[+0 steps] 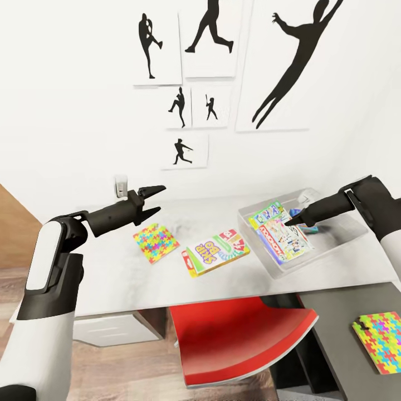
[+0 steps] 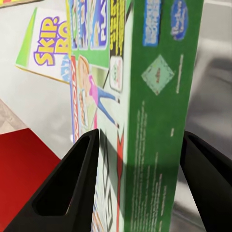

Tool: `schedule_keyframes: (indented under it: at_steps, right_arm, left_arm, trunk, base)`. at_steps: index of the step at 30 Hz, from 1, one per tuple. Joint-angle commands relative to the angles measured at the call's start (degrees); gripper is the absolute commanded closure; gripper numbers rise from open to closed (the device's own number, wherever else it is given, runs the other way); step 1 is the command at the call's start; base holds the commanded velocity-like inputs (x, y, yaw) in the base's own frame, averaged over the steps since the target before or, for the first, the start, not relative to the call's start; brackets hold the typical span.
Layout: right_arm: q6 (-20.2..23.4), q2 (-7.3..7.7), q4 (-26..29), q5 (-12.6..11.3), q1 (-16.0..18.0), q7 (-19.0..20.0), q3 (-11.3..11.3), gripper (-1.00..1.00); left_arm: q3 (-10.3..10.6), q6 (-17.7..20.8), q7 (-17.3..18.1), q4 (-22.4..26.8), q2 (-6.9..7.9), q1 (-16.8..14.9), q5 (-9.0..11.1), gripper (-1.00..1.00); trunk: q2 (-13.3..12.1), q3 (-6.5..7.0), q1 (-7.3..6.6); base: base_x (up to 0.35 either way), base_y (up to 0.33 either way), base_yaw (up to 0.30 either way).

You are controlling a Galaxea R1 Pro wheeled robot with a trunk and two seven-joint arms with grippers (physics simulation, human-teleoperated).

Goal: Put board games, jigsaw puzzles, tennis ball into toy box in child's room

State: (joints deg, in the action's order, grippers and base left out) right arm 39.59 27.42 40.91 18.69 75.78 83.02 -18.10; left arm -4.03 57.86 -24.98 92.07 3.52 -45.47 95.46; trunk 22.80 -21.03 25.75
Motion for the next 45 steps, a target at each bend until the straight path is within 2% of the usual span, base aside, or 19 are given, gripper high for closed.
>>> schedule_keyframes:
  at_steps: [1, 21, 35, 45]
  right_arm:
    - [0.6, 0.06, 0.1, 0.2, 0.1, 0.3, -0.1, 1.00]
    - [0.5, 1.02, 0.3, 0.2, 0.4, -0.2, 0.3, 1.00]
    - [0.5, 1.08, 0.2, 0.2, 0.8, -0.4, 0.4, 1.00]
    - [0.6, 1.06, 0.2, 0.2, 0.9, -2.9, 0.5, 1.00]
  left_arm:
    - [0.0, 0.2, -0.6, 0.0, -0.04, -0.1, 0.6, -1.00]
    - [0.6, 0.2, -0.8, 0.0, -0.61, -0.6, 0.6, -1.00]
    - [0.7, 0.2, -0.8, 0.0, -0.62, -0.7, 0.6, -1.00]
    - [0.7, 0.2, -0.8, 0.0, -0.62, -0.7, 0.6, -1.00]
  trunk:
    - [0.1, -0.18, 0.03]
    - [0.1, -0.48, 0.03]
    - [0.1, -0.70, 0.03]
    - [0.1, -1.33, 0.03]
  base:
    - [0.000, 0.000, 0.000]
    - [0.000, 0.000, 0.000]
    - [0.000, 0.000, 0.000]
    - [0.000, 0.000, 0.000]
